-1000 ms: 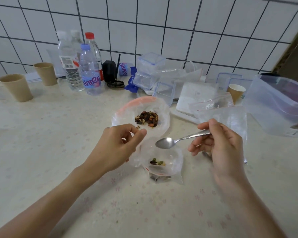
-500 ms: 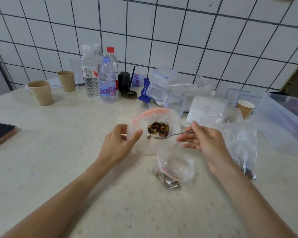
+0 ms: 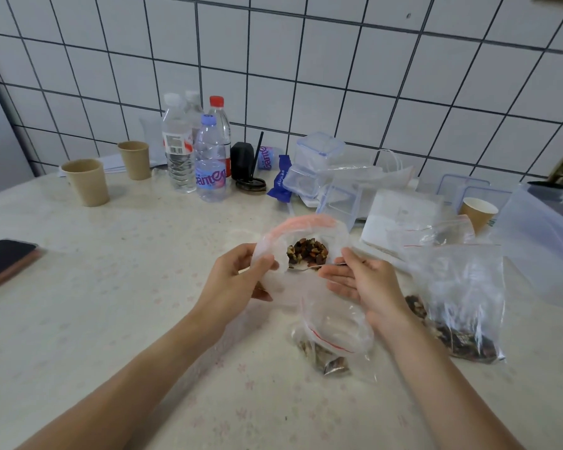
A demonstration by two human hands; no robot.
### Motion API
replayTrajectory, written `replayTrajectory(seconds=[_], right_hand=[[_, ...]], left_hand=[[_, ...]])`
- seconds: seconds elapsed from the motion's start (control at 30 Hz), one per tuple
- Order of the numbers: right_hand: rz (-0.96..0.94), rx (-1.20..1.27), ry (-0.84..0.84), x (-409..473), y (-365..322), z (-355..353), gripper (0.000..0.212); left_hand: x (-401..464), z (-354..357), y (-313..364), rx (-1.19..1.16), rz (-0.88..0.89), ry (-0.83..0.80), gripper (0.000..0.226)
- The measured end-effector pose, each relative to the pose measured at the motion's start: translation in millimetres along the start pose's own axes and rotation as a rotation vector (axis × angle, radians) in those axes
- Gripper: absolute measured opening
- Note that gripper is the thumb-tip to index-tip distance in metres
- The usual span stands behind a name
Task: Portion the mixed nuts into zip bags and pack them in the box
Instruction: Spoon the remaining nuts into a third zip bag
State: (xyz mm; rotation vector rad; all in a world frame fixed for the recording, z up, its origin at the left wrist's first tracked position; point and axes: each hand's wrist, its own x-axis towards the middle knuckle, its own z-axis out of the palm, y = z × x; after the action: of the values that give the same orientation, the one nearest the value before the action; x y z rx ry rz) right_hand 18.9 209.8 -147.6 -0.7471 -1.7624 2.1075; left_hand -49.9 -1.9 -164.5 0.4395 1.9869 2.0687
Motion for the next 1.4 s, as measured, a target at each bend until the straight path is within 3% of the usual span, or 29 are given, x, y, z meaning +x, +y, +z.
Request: replayTrajectory(seconds=[0.37, 0.47, 0.6, 0.67, 0.9, 1.07, 1.27, 1.4], right_hand=[[0.168, 0.166, -0.002, 9.6, -2.7, -2.0, 0.028], [0.078, 0.145, 0.013, 10.3, -1.5, -1.1, 0.030], [-0.227, -0.059, 0.007, 10.8, 5.6, 3.3, 0.031], [-0.282, -0.132, -0.020, 11.5, 8.2, 4.7, 0.030], [-0.227, 0.012, 0.081, 14.1, 12.1, 0.0, 0.030], [-0.284, -0.079, 0.001, 11.9, 15.5, 6.1, 0.024], [-0.237, -0.069, -0.018, 12.3, 14.6, 6.3, 0.018], [-0.216, -0.027, -0.019, 11.3, 13.3, 6.7, 0.019]], left_hand=[[-1.7, -0.1, 6.5, -0.048, -0.004, 0.049, 0.020], [-0.6, -1.7, 7.9, -0.057, -0.011, 0.054, 0.023], [-1.5, -2.6, 8.4, -0.085, -0.026, 0.033, 0.025], [-1.8, -2.5, 8.9, -0.092, -0.032, 0.027, 0.026], [-0.7, -3.0, 11.5, -0.087, -0.002, 0.073, 0.024], [0.0, -3.5, 8.3, -0.017, -0.018, 0.076, 0.025], [3.8, -9.2, -1.2, 0.220, 0.113, 0.167, 0.019], [8.7, -13.6, -7.5, 0.196, 0.085, 0.224, 0.025]])
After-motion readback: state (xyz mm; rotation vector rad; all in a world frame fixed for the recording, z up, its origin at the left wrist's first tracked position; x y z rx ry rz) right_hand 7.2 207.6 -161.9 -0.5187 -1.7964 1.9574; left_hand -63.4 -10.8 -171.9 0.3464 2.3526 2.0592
